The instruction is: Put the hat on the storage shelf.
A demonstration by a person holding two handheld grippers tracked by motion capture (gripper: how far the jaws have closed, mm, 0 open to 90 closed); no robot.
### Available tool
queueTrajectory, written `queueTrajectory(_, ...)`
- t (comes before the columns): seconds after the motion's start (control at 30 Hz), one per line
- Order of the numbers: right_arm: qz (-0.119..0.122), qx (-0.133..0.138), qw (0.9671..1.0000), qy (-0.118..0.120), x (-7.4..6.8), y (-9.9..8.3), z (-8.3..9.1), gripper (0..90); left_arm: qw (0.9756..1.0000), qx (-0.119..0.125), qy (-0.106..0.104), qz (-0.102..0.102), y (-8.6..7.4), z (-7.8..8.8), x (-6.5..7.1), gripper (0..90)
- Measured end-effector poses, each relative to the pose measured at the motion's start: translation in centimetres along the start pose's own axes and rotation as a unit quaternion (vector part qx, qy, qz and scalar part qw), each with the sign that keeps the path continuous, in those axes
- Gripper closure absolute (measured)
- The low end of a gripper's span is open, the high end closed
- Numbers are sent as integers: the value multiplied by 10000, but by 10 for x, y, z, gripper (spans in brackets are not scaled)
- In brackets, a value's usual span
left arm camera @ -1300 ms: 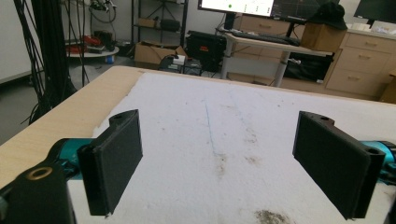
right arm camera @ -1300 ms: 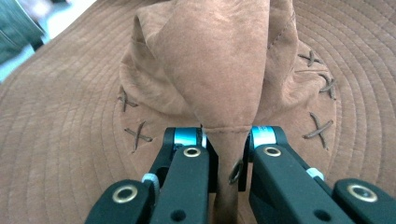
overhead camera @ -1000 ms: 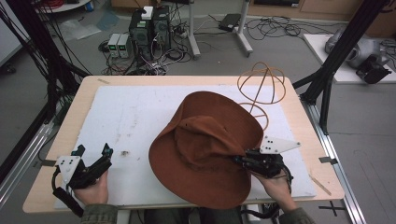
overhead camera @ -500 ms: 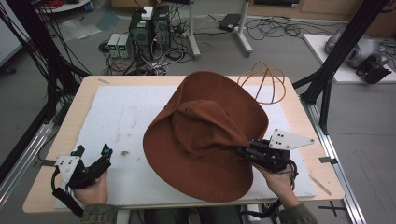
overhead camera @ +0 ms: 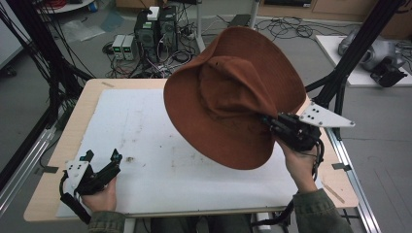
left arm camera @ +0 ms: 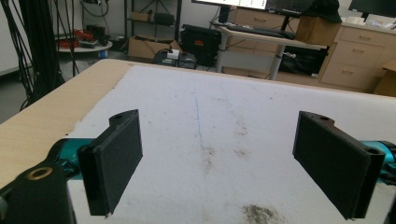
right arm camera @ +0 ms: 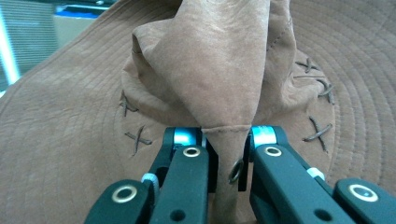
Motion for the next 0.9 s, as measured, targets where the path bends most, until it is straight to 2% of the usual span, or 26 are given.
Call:
queueTrajectory(0.1,-10,22,9997,-229,13,10,-2,889,10000,-13,-6,17,0,0,0,160)
queueTrajectory(0.13,-10,22,9997,-229,13,10,-2,889,10000,-9,-9,27,0,0,-1,160)
queueTrajectory(0.17,-36,77,9991,-419,23,17,-4,889,10000,7,-7,37,0,-1,-1,160)
queueTrajectory(0.3,-208,286,9955,-877,45,28,-1,888,10000,19,-11,69,0,-1,-2,160)
queueTrajectory(0.5,-349,624,9841,-1624,75,40,6,887,9999,3,6,102,-1,-2,-6,160)
queueTrajectory(0.53,-349,624,9841,-1624,75,40,6,887,9999,3,6,102,-1,-2,-6,160)
queueTrajectory(0.57,-386,669,9818,-1737,78,41,7,887,9999,9,10,133,-1,-3,-6,160)
queueTrajectory(0.6,-431,779,9761,-1981,87,43,7,885,9999,14,6,140,0,-2,-7,160)
queueTrajectory(0.63,-431,779,9761,-1981,87,43,7,885,9999,14,6,140,0,-2,-7,160)
queueTrajectory(0.67,-479,818,9742,-2051,89,43,7,885,9999,19,1,156,0,-3,-6,160)
queueTrajectory(0.7,-537,901,9686,-2256,97,43,7,884,9999,15,-2,144,0,-3,-7,160)
queueTrajectory(0.77,-610,917,9651,-2377,103,42,5,883,9999,23,-11,149,0,-3,-7,160)
queueTrajectory(0.83,-643,906,9645,-2397,106,41,4,883,9999,26,-15,159,0,-3,-7,160)
queueTrajectory(0.87,-800,843,9622,-2463,113,36,-1,881,9999,22,-20,165,-1,-3,-8,160)
queueTrajectory(0.9,-849,828,9618,-2466,114,34,-2,880,9998,26,-22,172,-1,-3,-8,160)
Point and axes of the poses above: each handheld gripper's, and its own axes: z roughly backward along the jaws, y roughly out of its top, x roughly to its right, the point moved 10 cm from there along -z, roughly forward along the jaws, and after that the axes turned 6 degrees about -y, right-handed, at the moved point
